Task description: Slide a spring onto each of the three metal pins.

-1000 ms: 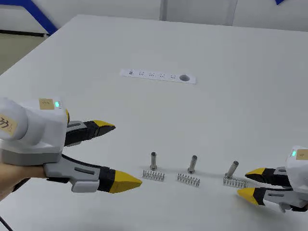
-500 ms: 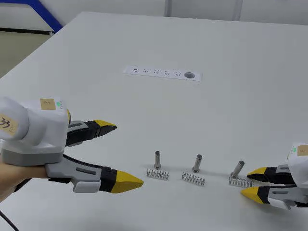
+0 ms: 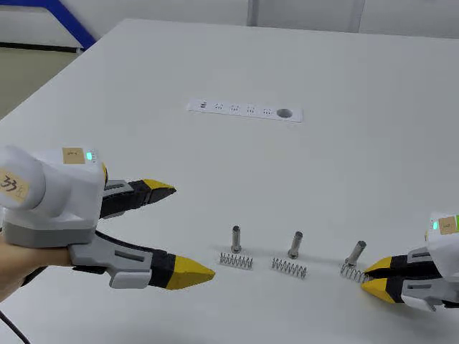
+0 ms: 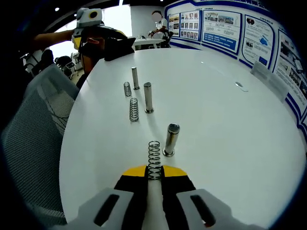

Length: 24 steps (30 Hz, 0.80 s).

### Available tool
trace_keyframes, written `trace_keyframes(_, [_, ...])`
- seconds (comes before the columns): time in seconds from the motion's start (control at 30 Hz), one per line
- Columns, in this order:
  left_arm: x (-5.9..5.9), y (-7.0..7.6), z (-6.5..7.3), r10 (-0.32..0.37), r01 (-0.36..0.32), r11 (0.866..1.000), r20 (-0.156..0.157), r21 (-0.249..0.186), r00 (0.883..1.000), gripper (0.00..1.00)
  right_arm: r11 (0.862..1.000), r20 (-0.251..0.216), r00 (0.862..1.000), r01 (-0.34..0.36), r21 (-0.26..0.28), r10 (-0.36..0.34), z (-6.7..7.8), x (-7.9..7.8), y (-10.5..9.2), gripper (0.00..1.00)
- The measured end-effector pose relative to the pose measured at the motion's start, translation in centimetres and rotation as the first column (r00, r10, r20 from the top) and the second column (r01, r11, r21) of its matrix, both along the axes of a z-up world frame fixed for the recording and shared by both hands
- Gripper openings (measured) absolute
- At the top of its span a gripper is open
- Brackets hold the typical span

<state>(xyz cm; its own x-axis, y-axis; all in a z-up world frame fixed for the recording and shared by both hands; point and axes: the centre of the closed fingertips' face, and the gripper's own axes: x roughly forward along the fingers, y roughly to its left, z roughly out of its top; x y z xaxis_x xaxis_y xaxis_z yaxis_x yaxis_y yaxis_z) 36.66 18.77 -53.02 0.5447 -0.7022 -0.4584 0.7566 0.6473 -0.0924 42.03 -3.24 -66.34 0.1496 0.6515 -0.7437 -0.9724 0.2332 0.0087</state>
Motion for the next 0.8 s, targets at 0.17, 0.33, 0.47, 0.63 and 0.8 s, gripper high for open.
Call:
trace_keyframes(0.17, [-0.1,0.0,0.1,0.002,-0.002,1.0,0.004,0.001,1.0,0.89,1.0,0.016,1.0,0.003,-0.012,-0.002,0.0,0.0,0.0,0.11])
trace_keyframes(0.33, [-0.2,-0.2,0.1,-0.006,0.006,1.0,0.007,0.0,1.0,0.88,1.0,0.027,1.0,-0.008,-0.029,0.009,0.0,-0.2,0.0,0.11])
trace_keyframes(0.47, [-0.2,-0.5,0.3,-0.009,0.01,1.0,0.013,-0.005,1.0,0.88,1.0,0.012,1.0,0.028,-0.008,-0.028,0.5,-0.2,0.1,0.11])
trace_keyframes(0.63, [-0.2,-1.0,0.4,-0.024,0.024,1.0,0.019,-0.009,1.0,0.87,1.0,0.021,0.999,0.029,0.009,-0.03,2.2,-0.8,0.5,0.1])
trace_keyframes(0.8, [-0.1,-2.3,0.5,-0.053,0.053,0.998,0.024,-0.027,0.998,0.82,1.0,0.045,0.999,-0.007,0.011,0.006,4.2,-1.5,1.1,0.1])
